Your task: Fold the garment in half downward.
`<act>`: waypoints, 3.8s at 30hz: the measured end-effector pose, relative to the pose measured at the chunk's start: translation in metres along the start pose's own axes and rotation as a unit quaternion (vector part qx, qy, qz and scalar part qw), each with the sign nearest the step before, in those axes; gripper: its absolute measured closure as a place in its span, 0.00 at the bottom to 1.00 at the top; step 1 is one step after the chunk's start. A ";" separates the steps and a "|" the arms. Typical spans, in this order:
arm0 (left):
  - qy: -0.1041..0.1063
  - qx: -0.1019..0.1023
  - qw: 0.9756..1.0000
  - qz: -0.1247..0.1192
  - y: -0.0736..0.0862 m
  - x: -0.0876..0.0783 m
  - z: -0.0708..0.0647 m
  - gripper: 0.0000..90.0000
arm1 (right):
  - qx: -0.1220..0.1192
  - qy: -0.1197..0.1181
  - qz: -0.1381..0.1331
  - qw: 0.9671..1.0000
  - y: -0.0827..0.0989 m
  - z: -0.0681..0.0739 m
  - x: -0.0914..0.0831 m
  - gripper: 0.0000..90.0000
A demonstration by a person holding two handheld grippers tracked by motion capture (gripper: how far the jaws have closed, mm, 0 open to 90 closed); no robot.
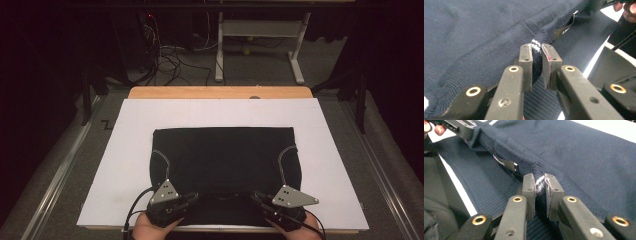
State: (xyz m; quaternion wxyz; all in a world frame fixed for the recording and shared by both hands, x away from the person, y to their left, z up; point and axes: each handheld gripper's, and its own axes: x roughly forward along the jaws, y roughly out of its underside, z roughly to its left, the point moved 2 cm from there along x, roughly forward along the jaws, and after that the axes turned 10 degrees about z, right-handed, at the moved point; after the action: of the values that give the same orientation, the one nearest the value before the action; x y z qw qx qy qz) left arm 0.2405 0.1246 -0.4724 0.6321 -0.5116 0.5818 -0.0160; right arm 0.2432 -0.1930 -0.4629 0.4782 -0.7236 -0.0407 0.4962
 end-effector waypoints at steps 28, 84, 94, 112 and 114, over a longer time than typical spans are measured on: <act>-0.018 -0.003 0.999 -0.041 0.005 -0.010 -0.002 0.56 | 0.017 -0.003 -0.024 1.000 0.007 0.002 -0.010 0.69; -0.108 -0.085 0.987 -0.087 0.007 -0.056 0.108 0.00 | 0.074 0.048 -0.082 0.993 -0.042 -0.028 0.026 0.01; -0.106 -0.102 0.985 -0.093 0.012 -0.065 0.128 0.00 | 0.038 0.010 -0.063 0.997 -0.068 0.006 0.065 0.01; -0.101 -0.108 0.983 -0.109 -0.025 -0.066 0.153 0.00 | -0.006 -0.032 -0.054 0.998 -0.100 0.053 0.099 0.01; -0.106 -0.105 0.983 -0.104 -0.029 -0.067 0.155 0.00 | -0.008 -0.034 -0.052 0.998 -0.102 0.056 0.100 0.01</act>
State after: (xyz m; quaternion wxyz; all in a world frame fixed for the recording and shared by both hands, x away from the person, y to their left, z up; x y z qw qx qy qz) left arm 0.3523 0.2489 -0.4361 0.6277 -0.6319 0.4534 0.0335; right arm 0.2936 -0.0479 -0.4594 0.4957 -0.7069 -0.0988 0.4947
